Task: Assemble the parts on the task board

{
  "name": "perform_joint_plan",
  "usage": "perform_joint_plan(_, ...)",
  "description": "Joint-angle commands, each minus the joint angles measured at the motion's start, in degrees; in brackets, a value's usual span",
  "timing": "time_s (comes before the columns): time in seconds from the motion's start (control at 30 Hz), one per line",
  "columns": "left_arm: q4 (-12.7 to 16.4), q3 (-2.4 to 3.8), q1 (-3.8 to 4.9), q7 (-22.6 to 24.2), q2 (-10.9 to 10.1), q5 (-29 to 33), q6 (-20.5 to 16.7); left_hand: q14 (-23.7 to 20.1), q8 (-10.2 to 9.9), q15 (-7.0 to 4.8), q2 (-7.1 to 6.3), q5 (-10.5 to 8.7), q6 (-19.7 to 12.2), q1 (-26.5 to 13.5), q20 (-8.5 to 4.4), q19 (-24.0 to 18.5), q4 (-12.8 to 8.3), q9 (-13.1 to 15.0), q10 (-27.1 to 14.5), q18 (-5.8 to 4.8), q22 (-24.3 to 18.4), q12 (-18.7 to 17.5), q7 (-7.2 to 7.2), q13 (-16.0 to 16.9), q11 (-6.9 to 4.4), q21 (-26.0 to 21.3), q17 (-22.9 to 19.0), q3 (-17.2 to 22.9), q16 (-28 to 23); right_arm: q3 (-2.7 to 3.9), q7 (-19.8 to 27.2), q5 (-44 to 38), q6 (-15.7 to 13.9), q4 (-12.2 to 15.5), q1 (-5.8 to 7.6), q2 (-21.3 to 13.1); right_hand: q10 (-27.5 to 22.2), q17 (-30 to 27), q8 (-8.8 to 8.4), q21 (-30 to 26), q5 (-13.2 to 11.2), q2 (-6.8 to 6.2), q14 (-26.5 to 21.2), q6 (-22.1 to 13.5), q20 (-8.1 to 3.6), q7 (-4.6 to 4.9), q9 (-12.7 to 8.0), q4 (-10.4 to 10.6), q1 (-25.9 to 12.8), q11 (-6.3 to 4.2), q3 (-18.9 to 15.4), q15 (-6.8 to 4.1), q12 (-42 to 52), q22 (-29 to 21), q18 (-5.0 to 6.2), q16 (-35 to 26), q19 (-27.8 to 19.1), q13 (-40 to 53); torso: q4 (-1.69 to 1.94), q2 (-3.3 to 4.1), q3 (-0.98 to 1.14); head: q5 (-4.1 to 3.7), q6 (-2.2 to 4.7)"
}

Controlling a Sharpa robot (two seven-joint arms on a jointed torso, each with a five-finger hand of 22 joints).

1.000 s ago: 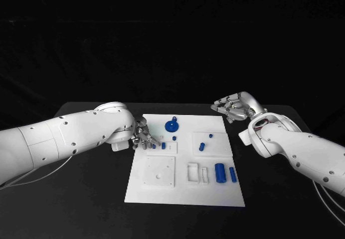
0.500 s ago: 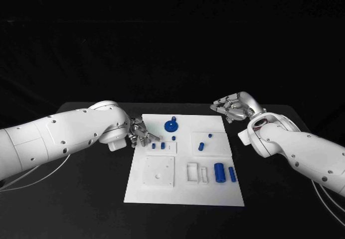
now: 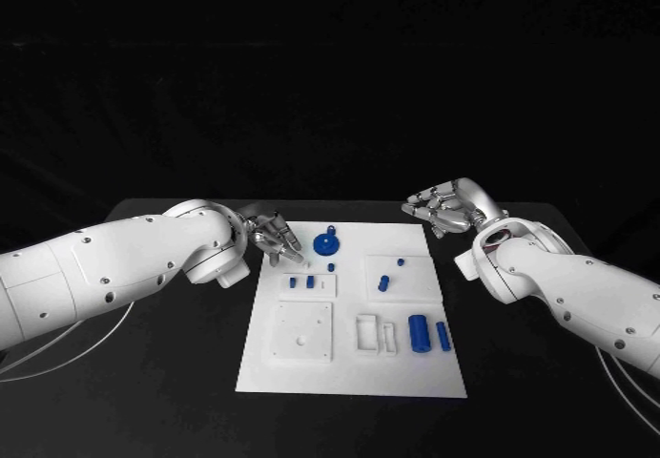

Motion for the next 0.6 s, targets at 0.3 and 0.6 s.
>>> perform_joint_plan(0.3,-0.8,-1.54,-0.32,16.3,2.6,-16.3,-13.3,3.3,-0.3,-0.11,-0.19,-0.35,2.2,0.5,-0.02,2.0,-3.0,-1.8,-2.9,2.57,6.5,-0.4,-0.03,-0.1,0.66,2.5,0.0,2.4,4.0,0.03,2.1,1.6,-0.9,-0.4,-0.04,0.0,1.3,-9.7,0.04,-15.6,0.5,0.14,-0.7,-1.5,0.7,0.24,-0.1,-1.4,0.3,0.03,-0.5,0.26,-12.5,-14.3,-0.57,-16.2,2.1,-15.3,-0.14,0.07,0.03,0.11,0.53)
perform_joint_plan(0.6,-3.6,-2.78,-1.01,17.8,5.7,-21.6,-12.1,4.3,-0.3,-0.06,-0.01,-0.08,2.7,-0.5,0.16,2.5,-4.3,-1.9,-3.8,3.23,7.6,-0.5,0.05,-0.2,0.91,3.2,-0.8,3.7,4.6,0.03,2.9,2.4,-1.1,-0.6,-0.03,0.3,5.5,-14.9,0.11,-19.5,0.3,-0.12,0.7,-1.6,1.88,0.68,0.0,-1.8,0.4,0.7,1.4,1.34,-26.8,-31.9,-0.97,-30.2,1.2,-30.7,-0.3,0.16,0.04,0.03,0.66)
